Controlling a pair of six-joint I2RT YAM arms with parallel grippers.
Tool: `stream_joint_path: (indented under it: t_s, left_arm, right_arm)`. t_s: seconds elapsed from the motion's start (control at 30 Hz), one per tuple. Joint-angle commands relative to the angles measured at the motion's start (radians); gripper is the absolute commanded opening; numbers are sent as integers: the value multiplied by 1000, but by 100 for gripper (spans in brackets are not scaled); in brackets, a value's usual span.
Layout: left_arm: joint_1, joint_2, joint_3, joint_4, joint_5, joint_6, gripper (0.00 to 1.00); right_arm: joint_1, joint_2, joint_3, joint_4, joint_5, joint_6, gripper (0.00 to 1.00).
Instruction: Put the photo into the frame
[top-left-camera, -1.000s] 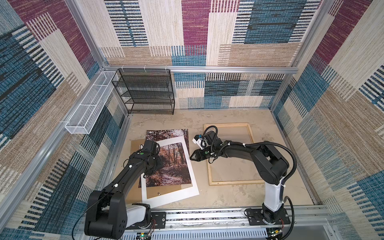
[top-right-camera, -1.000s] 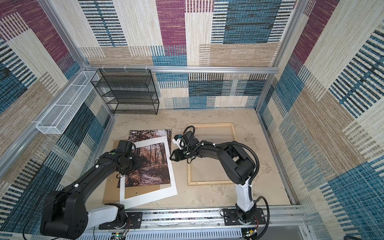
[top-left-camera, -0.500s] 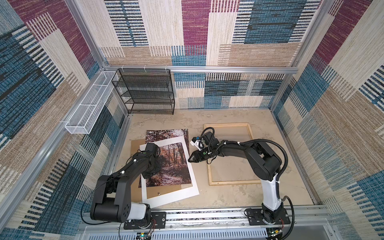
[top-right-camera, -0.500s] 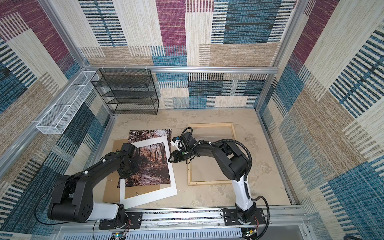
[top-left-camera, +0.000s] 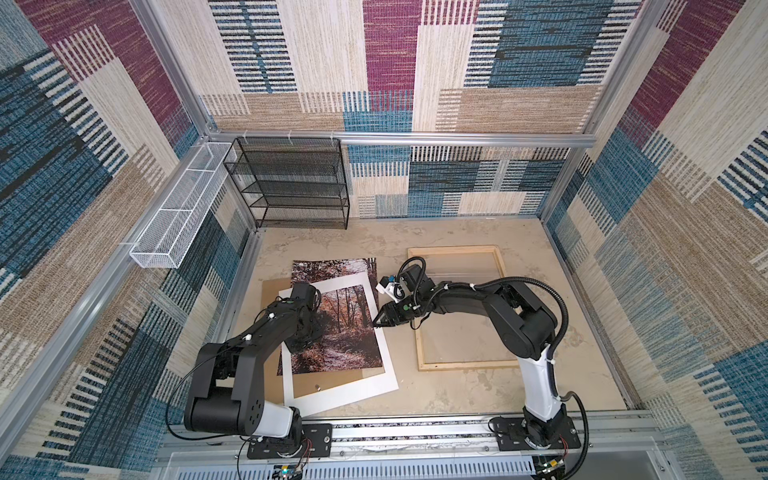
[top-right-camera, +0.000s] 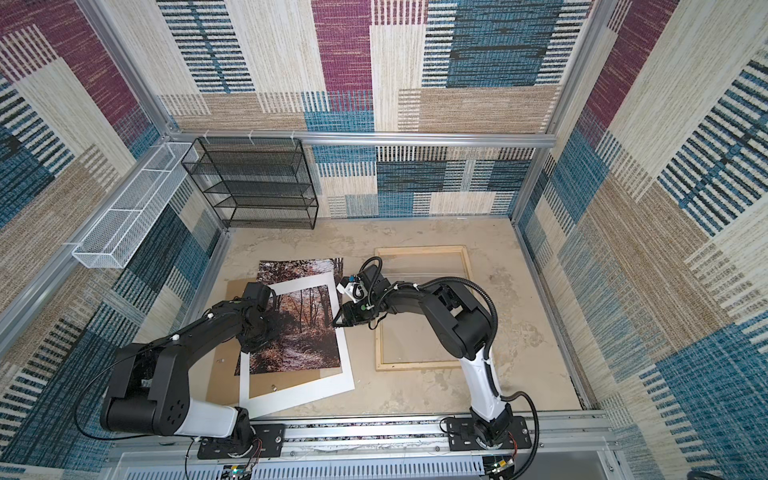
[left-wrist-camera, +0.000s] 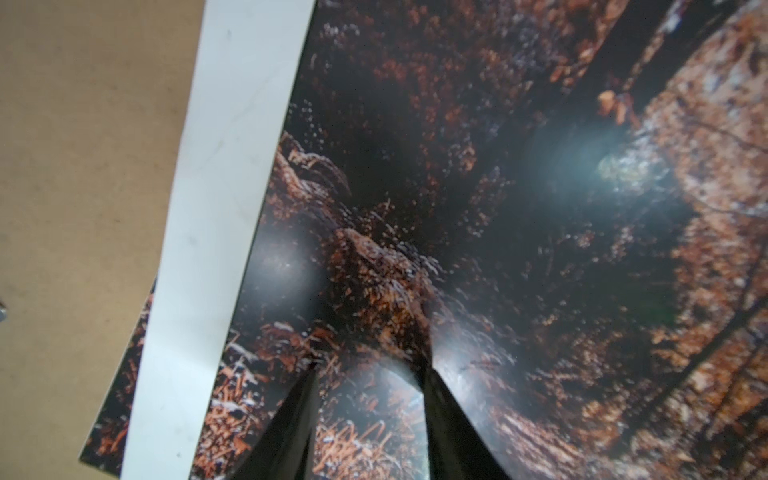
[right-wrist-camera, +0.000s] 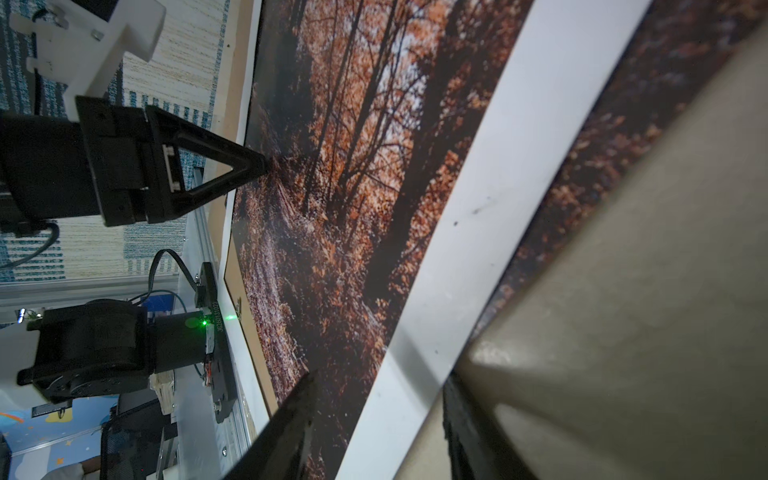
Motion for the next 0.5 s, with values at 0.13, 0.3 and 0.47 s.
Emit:
stream_joint_path:
  t_s: [0.13,0.3,0.47]
  left_arm:
    - [-1,22,-13,23,88,14,43]
    - [-1,23,-12,26,95,21,43]
    - [-2,22,-11,26,98,25,42]
  right_arm:
    - [1,-21,-22,97,-103,80,51]
    - [1,-36,-26,116,-123,95,50]
    - [0,-43,-22,112,-114,98,50]
